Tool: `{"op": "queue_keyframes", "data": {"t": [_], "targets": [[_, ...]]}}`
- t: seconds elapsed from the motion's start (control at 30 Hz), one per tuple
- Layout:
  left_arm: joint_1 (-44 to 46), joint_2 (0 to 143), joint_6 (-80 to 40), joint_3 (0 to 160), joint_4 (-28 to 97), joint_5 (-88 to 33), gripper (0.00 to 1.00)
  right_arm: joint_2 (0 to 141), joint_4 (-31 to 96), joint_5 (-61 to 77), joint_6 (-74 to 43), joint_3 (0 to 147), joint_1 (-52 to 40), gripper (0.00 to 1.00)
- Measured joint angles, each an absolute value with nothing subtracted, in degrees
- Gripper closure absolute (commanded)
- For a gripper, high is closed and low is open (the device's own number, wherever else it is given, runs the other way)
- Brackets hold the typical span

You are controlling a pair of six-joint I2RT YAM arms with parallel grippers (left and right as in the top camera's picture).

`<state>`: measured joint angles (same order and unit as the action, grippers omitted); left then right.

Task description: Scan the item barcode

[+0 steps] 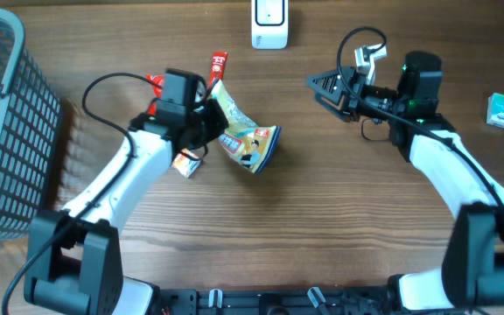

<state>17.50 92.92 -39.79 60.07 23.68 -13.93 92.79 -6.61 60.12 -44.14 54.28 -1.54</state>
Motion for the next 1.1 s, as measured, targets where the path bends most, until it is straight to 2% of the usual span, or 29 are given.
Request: {"op": "queue_keyframes", "data": {"t": [0.13,0.23,0.37,0.4,0.43,0.53,0.57,0.97,1.03,1.1], "targets": [[23.7,92.7,-40.0,60.1,24.1,-6.5,0.96,87.7,13.6,44.6,-30.1,55.9,-3.7,0.01],[28.0,92.7,-40.9,60.1,24.1,-1.9,0.96,84.6,20.6,32.6,-19.6,57.4,-7.2,0.0],[30.5,92.8,-42.0,60.1,24.1,1.8,0.96,81.0,23.6,20.8,-10.5,57.9,-13.6,0.01],[30.7,93.1,-42.6,60.1,24.2,2.3,0.9,80.6,23.8,18.7,-9.3,58.0,-14.9,0.01],[30.7,93.7,-43.4,60.1,24.3,2.7,0.77,80.1,23.8,16.2,-7.9,58.0,-16.4,0.01],[30.7,95.9,-44.6,60.1,24.9,3.6,0.13,80.0,24.0,11.9,-5.3,58.0,-19.3,0.01],[30.7,96.5,-45.1,60.1,25.2,3.7,0.01,80.0,24.2,10.5,-4.4,58.0,-20.2,0.01],[29.1,96.1,-43.5,69.4,35.1,4.9,0.0,80.0,23.6,5.7,3.9,58.0,-29.8,0.01],[27.2,94.9,-43.4,71.4,37.0,4.9,0.0,80.0,23.6,5.5,4.8,58.0,-30.7,0.05],[24.3,92.9,-43.4,72.6,38.3,4.8,0.0,80.0,23.5,5.5,5.8,58.0,-31.4,0.13]]}}
